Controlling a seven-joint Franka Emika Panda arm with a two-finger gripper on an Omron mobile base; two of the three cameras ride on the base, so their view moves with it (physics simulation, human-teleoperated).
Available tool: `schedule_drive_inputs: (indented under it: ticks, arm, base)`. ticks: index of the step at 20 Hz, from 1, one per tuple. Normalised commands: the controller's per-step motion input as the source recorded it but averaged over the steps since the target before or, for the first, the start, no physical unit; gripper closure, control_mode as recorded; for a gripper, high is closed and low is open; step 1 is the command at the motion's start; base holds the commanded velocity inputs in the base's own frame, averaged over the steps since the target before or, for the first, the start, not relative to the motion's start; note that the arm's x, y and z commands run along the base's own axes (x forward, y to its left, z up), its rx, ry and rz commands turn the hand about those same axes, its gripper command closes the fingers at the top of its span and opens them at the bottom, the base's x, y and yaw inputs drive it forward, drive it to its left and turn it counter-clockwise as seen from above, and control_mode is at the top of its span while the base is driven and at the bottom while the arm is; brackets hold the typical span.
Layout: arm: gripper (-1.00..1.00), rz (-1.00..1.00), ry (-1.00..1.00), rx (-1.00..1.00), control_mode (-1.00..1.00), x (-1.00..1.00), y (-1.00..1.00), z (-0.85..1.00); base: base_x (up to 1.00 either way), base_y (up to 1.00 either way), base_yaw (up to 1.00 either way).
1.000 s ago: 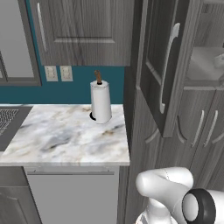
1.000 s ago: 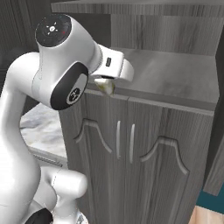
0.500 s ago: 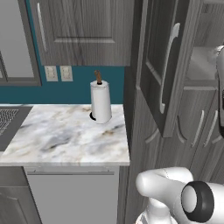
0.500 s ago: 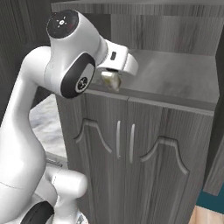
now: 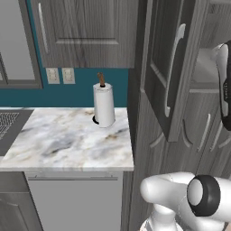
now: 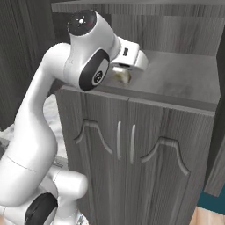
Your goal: Pick the beer, boxed drink from the counter and place them in the open cabinet.
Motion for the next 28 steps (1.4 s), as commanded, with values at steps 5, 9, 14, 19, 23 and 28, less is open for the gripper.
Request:
schedule_drive_inputs:
  ticks: [5,9,14,19,23,28]
  arm:
    - [1.00,0.00,0.00,0.00,-1.00,0.42,-0.14,-0.03]
    - [1.00,0.00,0.00,0.00,-1.00,0.40,-0.02,-0.13]
    - [1.00,0.00,0.02,0.00,-1.00,0.39,0.00,-0.15]
    - [1.00,0.00,0.01,0.00,-1.00,0.37,0.00,-0.13]
    - [1.00,0.00,0.00,0.00,-1.00,0.27,-0.13,-0.04]
    - [1.00,0.00,0.00,0.01,-1.00,0.18,-0.23,-0.05]
  base:
    - [0.00,0.00,0.00]
    - [0.00,0.00,0.00]
    - [0.00,0.00,0.00]
    - [0.00,0.00,0.00]
    - [0.00,0.00,0.00]
    - [0.00,0.00,0.00]
